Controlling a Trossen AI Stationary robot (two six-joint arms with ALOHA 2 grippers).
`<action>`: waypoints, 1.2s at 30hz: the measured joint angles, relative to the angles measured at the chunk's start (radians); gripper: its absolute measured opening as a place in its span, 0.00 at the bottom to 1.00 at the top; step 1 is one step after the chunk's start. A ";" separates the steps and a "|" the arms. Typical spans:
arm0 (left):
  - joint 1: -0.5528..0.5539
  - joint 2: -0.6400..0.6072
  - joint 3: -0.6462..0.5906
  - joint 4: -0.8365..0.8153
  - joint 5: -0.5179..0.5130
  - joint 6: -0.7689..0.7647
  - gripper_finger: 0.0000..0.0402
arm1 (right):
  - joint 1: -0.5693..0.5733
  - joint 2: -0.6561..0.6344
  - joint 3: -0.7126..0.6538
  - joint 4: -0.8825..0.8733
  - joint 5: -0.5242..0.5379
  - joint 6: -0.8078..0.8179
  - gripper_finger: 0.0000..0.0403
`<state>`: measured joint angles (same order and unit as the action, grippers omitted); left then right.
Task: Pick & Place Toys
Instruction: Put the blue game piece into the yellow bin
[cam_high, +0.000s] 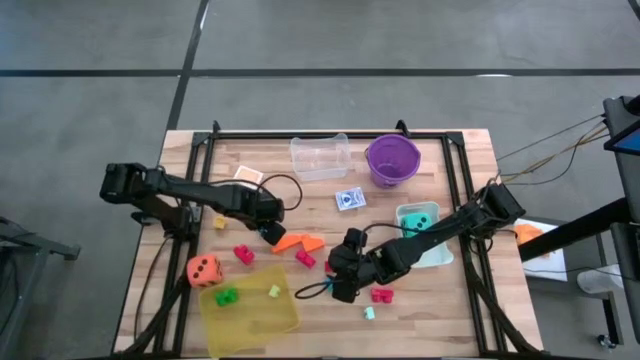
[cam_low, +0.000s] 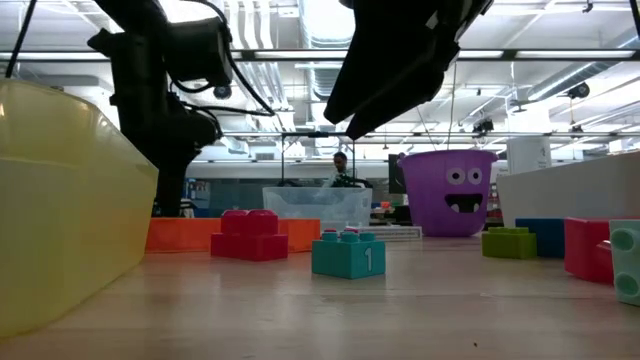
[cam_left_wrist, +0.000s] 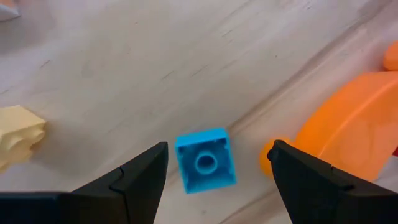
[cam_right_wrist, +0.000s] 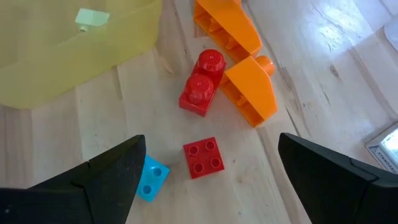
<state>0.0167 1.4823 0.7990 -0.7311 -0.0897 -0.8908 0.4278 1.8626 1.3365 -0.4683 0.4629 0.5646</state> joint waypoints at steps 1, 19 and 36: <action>0.000 0.004 0.000 0.002 0.001 0.001 0.69 | 0.000 0.000 0.000 0.001 0.000 0.000 0.90; 0.007 0.124 -0.001 -0.014 0.011 0.000 0.69 | 0.002 0.000 0.000 0.011 0.000 -0.017 0.90; 0.009 0.135 0.001 0.008 0.057 0.061 0.29 | 0.002 0.000 0.000 0.011 -0.001 -0.015 0.90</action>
<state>0.0261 1.6169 0.8001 -0.7227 -0.0323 -0.8295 0.4294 1.8626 1.3365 -0.4568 0.4622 0.5499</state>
